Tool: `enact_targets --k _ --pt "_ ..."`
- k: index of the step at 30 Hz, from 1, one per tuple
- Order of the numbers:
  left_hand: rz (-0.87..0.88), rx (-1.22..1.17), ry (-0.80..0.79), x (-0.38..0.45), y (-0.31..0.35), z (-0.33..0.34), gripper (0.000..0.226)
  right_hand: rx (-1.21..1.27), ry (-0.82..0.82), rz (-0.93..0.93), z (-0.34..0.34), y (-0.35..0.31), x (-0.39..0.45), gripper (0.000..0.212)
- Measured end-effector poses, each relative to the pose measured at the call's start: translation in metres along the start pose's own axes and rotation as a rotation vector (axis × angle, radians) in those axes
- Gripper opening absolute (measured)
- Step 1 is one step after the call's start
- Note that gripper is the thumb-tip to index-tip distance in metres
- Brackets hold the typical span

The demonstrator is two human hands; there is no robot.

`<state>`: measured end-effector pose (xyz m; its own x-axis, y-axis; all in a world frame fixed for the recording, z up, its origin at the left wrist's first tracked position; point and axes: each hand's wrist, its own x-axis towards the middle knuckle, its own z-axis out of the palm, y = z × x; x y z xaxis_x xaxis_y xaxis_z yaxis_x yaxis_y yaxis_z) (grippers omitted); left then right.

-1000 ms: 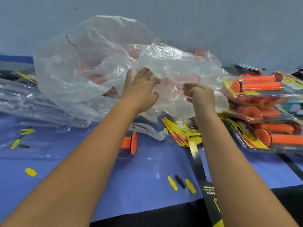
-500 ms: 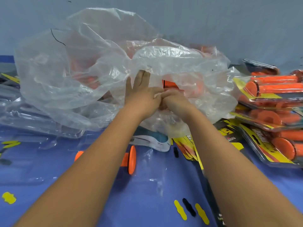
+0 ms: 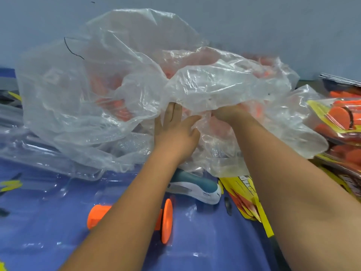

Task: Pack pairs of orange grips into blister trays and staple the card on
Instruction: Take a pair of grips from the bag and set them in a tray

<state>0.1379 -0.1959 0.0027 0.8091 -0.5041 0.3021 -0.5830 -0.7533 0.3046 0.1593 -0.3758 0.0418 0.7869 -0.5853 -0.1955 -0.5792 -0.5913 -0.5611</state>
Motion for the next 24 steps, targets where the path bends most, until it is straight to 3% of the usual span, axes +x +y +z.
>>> enact_targets --k 3,8,16,24 --pt "-0.013 0.01 0.017 -0.002 -0.004 0.008 0.048 -0.05 -0.133 0.018 0.01 0.001 0.002 0.066" --pt "-0.014 -0.019 0.023 0.001 -0.008 0.012 0.046 -0.281 -0.194 0.02 0.006 -0.007 -0.019 0.045" --pt "-0.019 -0.032 0.02 0.0 -0.007 0.011 0.046 -0.702 -0.226 -0.15 0.009 -0.022 -0.034 0.03" --pt "-0.03 -0.026 0.024 0.001 -0.007 0.014 0.046 -0.878 -0.154 -0.168 0.027 -0.015 -0.013 0.031"
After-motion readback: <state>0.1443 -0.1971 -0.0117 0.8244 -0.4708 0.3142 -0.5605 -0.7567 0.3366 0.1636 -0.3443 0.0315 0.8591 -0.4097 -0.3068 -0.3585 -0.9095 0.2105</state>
